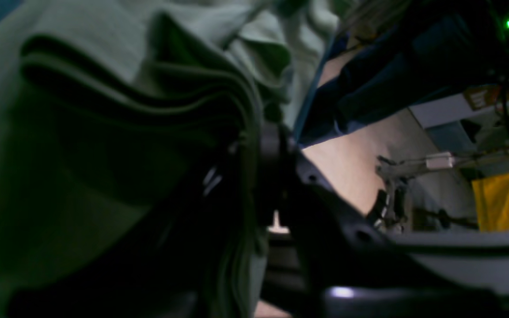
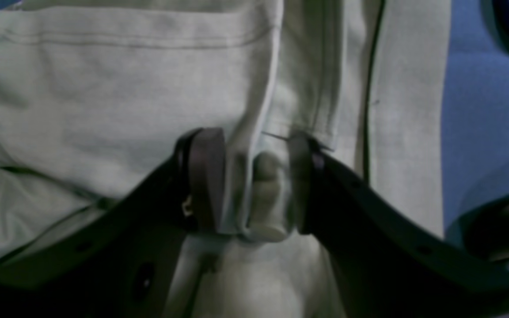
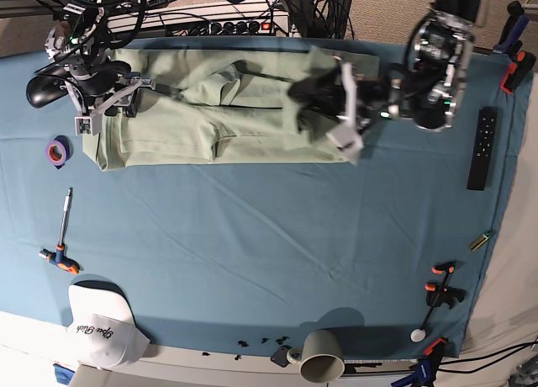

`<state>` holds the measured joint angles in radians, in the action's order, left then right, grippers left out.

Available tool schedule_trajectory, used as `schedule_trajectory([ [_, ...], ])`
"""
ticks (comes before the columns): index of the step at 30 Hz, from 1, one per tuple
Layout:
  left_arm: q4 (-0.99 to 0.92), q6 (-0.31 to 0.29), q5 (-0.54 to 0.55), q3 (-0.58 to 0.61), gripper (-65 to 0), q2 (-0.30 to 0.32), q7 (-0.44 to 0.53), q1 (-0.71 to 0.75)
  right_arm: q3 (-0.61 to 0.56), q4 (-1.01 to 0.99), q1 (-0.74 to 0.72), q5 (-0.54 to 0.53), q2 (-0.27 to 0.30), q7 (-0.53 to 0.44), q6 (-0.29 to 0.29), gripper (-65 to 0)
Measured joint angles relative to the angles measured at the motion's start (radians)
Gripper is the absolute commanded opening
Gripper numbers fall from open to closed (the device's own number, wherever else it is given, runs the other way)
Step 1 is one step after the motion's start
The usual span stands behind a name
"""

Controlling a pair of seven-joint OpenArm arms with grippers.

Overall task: Fold the T-shirt properly
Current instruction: 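Lift the left gripper's end and fold it toward the right gripper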

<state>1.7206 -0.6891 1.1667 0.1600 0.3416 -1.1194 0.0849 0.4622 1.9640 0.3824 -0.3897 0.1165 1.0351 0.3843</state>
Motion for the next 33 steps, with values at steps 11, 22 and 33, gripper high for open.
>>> schedule_trajectory([
  [11,-0.007,0.0,-0.217,0.168,-65.0,-0.108,0.09,-0.108,0.0,0.0,0.0,0.0,0.0,0.0,0.0,-40.5],
  [22,-0.124,0.0,-0.253,0.166,-65.0,-0.176,0.127,-0.184,0.0,0.0,0.0,0.0,0.0,-0.015,0.0,-40.5],
  [33,-0.175,0.0,-0.249,0.166,-65.0,-0.241,0.126,-0.18,0.0,0.0,0.0,0.0,0.0,-0.015,0.0,-40.5],
])
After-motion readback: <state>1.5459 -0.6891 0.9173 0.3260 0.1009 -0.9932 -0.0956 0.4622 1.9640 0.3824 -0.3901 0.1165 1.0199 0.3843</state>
